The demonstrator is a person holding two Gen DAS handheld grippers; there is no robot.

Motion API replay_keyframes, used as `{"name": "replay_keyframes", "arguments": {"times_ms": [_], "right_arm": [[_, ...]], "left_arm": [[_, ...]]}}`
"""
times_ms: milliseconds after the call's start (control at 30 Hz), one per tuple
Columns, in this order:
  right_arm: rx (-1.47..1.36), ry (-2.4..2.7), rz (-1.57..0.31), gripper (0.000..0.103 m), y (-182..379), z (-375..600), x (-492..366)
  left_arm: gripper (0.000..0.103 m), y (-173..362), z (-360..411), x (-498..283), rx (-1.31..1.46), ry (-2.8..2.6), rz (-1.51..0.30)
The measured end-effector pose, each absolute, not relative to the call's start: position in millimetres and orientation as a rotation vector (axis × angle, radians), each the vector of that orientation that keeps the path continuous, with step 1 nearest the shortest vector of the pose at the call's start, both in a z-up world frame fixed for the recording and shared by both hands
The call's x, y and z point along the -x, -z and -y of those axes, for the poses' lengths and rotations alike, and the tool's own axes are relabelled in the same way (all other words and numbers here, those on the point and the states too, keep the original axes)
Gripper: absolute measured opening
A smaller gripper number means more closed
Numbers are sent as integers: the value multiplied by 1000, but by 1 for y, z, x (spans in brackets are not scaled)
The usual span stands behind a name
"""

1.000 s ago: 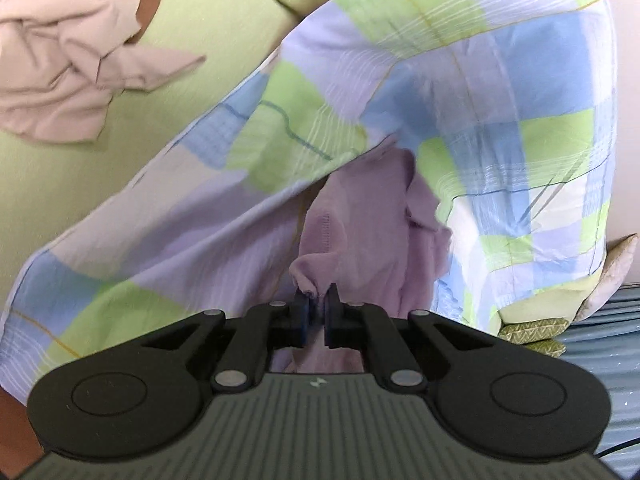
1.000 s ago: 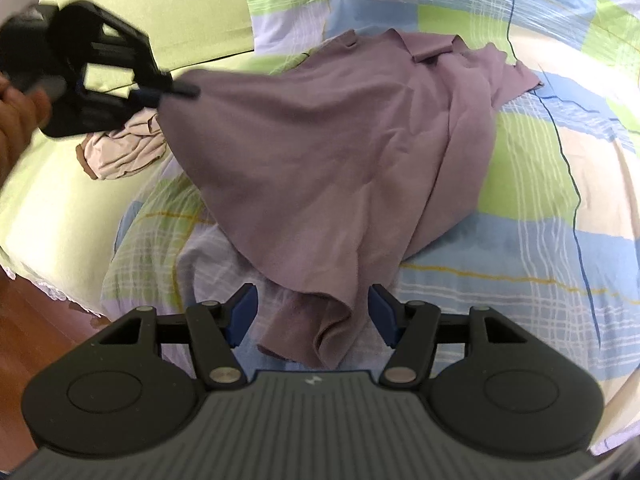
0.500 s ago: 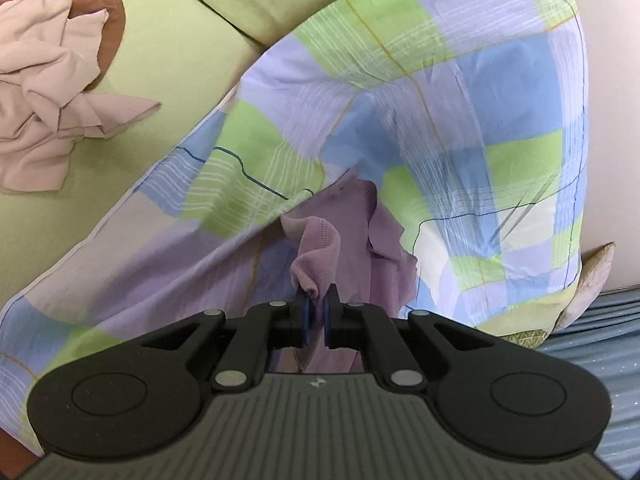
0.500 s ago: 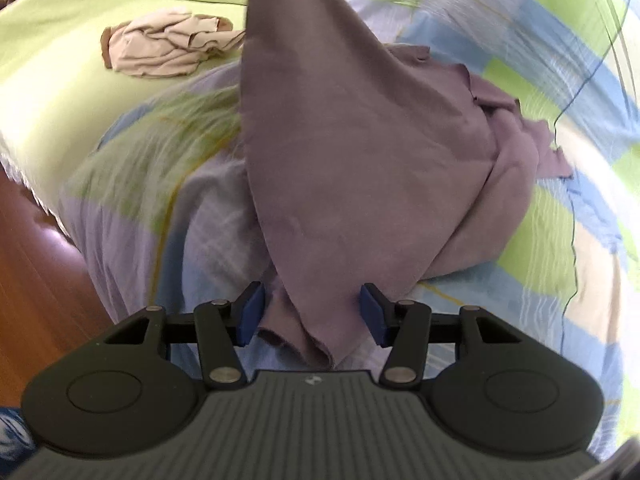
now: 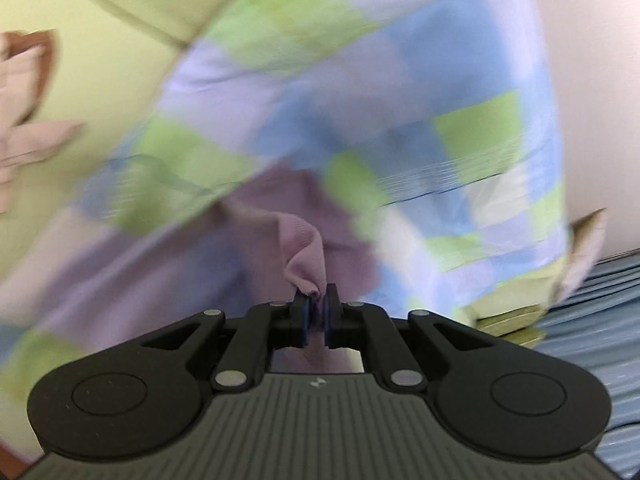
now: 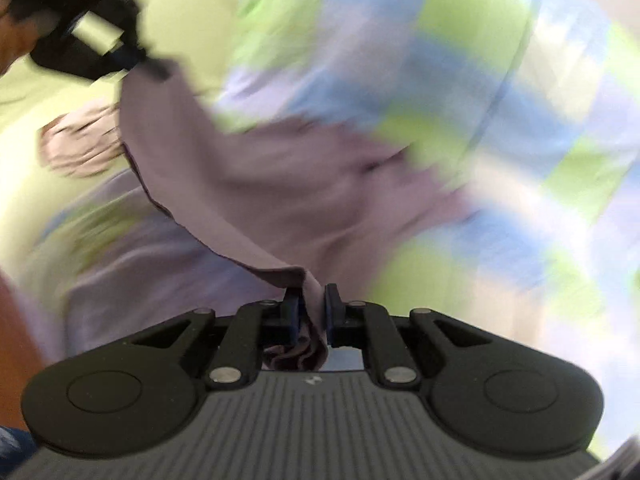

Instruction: Fold clothes

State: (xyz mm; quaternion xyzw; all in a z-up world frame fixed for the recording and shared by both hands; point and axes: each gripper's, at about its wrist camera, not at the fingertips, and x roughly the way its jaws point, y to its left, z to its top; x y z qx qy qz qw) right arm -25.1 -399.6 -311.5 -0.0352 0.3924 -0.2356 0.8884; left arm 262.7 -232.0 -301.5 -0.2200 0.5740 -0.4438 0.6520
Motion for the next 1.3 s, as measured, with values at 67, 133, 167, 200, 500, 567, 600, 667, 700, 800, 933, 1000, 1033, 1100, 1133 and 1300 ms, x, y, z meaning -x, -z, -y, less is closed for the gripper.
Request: {"name": "replay_keyframes", "arguments": {"times_ms": [67, 133, 167, 200, 500, 567, 600, 667, 700, 800, 933, 1000, 1033, 1100, 1133, 1300], "right_arm": [[174, 524, -751, 9, 275, 441, 31], [276, 546, -684, 9, 239, 479, 36], [326, 550, -651, 9, 221, 496, 37], [387, 556, -608, 9, 201, 511, 39], [706, 407, -466, 9, 119, 529, 128], [687, 327, -603, 9, 168, 520, 161], [666, 293, -677, 9, 196, 516, 175], [620, 232, -823, 9, 256, 508, 202], [596, 206, -896, 9, 289, 504, 215], [509, 185, -1012, 8, 345, 494, 241], [381, 208, -1077, 17, 382, 483, 265], [317, 219, -1108, 46, 401, 478, 278], [285, 224, -1123, 53, 410, 475, 284], [155, 266, -1120, 53, 415, 478, 294], [41, 310, -1092, 53, 407, 485, 298], [-258, 465, -993, 59, 407, 509, 297]], "left_arm": [[3, 275, 258, -254, 552, 1066, -1227], [3, 243, 282, -244, 589, 1115, -1137], [3, 225, 289, -236, 609, 1137, -1086], [3, 204, 295, -225, 632, 1159, -1023], [3, 238, 260, -88, 646, 1044, -995], [4, 295, 254, -61, 628, 974, -1127], [4, 324, 251, -48, 619, 937, -1192], [4, 379, 246, -23, 576, 863, -1314], [4, 406, 243, -12, 527, 827, -1364], [4, 465, 233, 16, 398, 739, -1479], [11, 446, 224, 27, 301, 755, -1422], [18, 425, 226, 30, 184, 765, -1377], [28, 417, 230, 29, 127, 772, -1360], [35, 404, 239, 26, 35, 793, -1337], [36, 403, 243, 24, 23, 805, -1340], [42, 427, 276, 11, -35, 779, -1431]]}}
